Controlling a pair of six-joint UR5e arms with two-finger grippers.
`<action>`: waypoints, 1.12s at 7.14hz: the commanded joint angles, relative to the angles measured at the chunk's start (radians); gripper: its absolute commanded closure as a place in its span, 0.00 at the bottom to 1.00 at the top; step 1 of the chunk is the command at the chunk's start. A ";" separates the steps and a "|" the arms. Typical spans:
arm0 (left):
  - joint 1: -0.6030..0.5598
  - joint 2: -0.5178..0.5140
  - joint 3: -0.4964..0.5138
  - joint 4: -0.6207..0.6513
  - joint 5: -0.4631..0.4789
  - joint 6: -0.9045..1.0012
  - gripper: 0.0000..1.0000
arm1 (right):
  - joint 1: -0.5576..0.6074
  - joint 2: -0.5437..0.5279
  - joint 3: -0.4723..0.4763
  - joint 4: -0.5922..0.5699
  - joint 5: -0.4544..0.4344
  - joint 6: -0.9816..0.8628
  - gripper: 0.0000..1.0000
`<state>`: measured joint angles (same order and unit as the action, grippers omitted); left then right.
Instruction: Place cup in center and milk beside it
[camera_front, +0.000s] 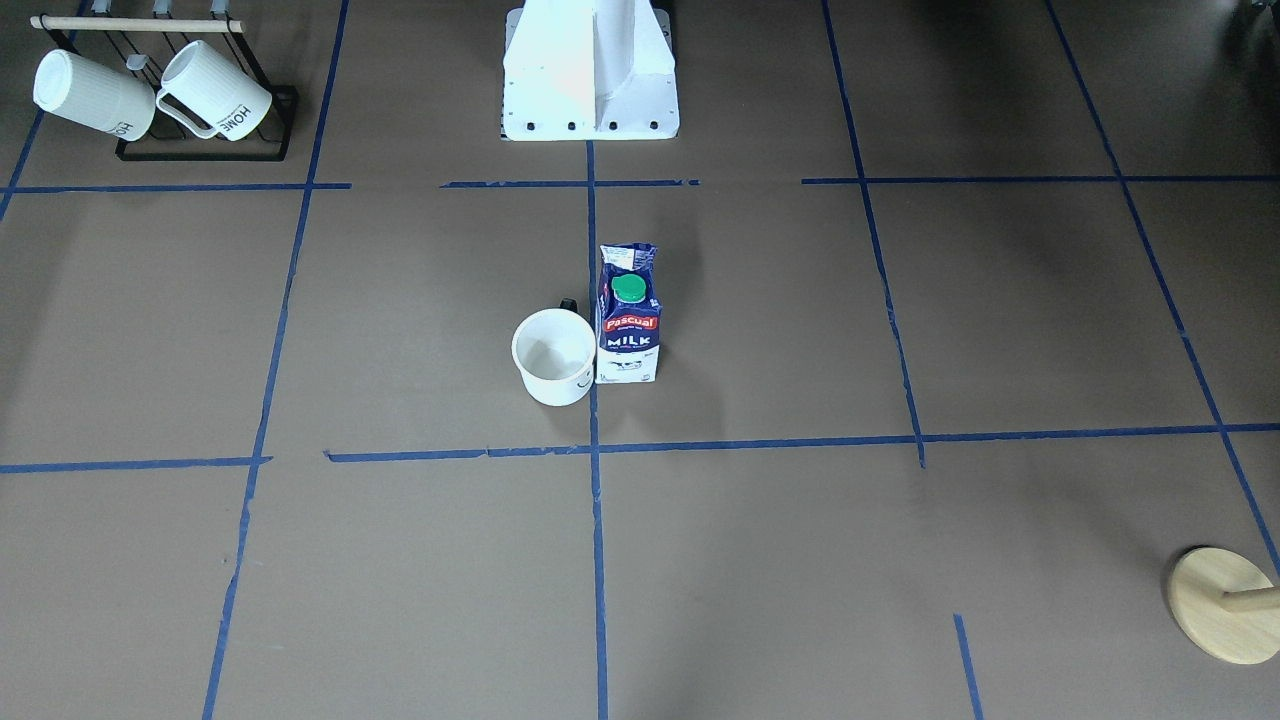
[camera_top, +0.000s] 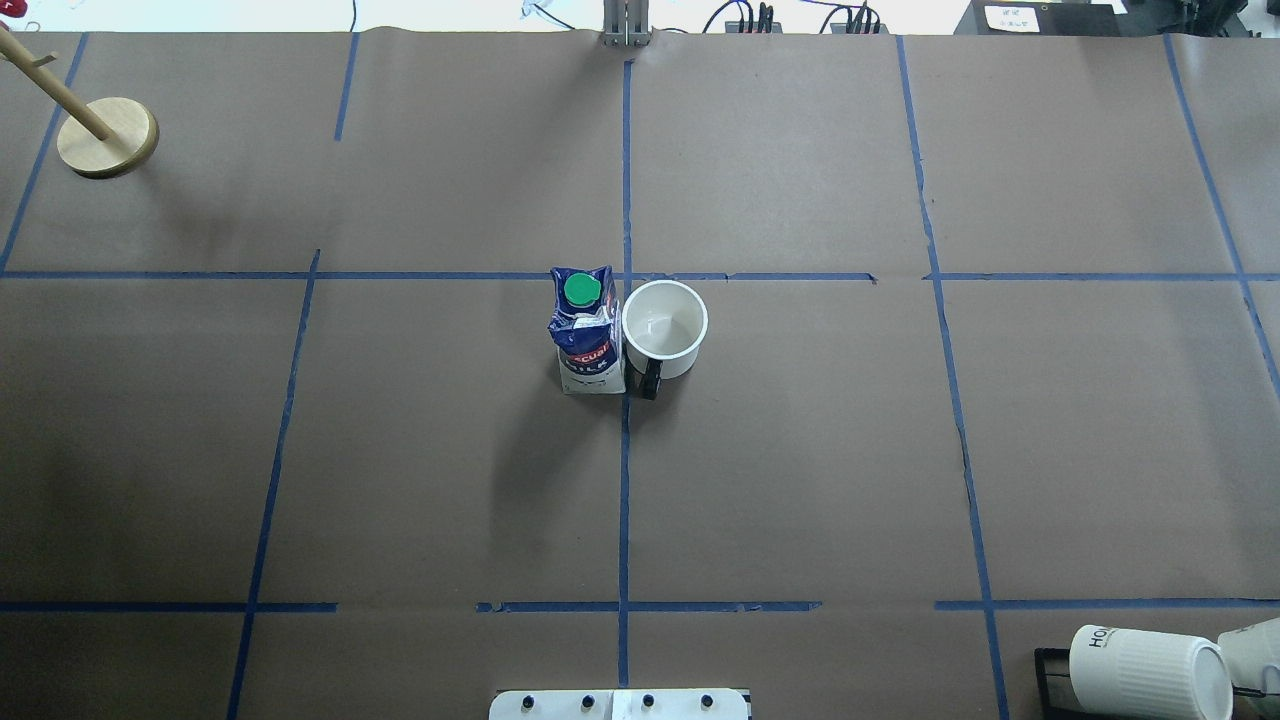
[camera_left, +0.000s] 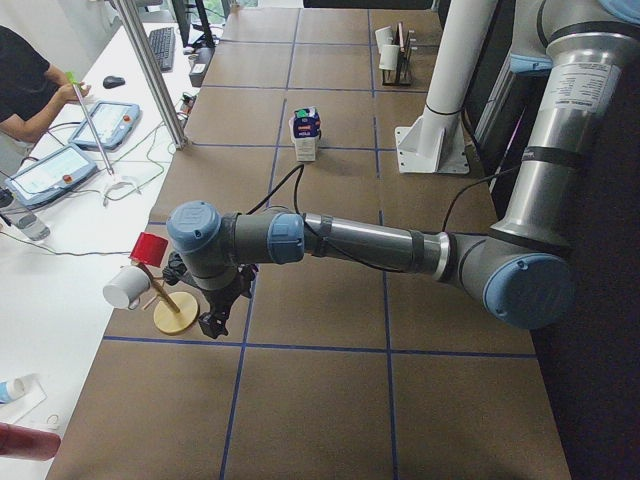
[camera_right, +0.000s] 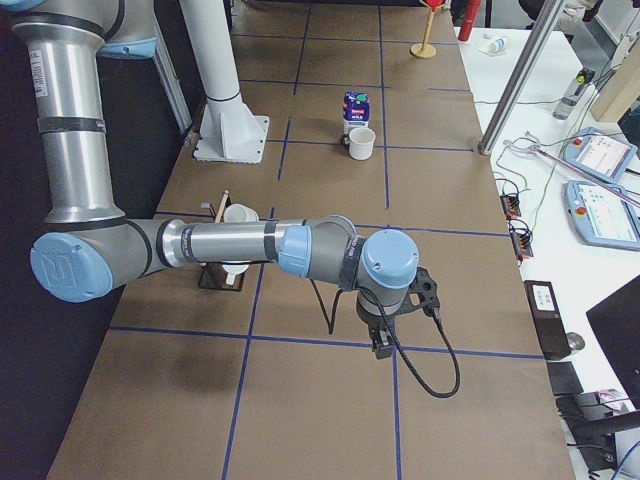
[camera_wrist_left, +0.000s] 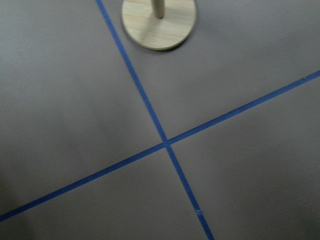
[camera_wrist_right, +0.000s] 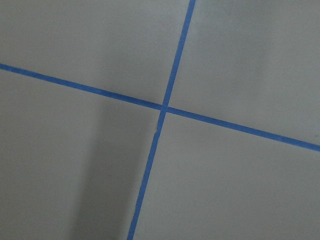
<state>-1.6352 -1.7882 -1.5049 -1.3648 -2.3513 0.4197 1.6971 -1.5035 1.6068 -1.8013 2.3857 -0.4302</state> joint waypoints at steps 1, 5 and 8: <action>-0.002 0.001 0.002 0.009 -0.003 -0.065 0.00 | -0.092 -0.014 -0.002 0.008 -0.003 0.070 0.00; 0.000 0.012 -0.008 0.001 -0.031 -0.232 0.00 | -0.120 -0.004 -0.002 0.008 -0.005 0.065 0.00; 0.000 0.050 -0.026 -0.010 -0.031 -0.225 0.00 | -0.132 -0.001 -0.002 0.008 -0.005 0.071 0.00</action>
<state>-1.6353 -1.7545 -1.5181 -1.3695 -2.3812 0.1937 1.5684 -1.5045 1.6041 -1.7932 2.3797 -0.3653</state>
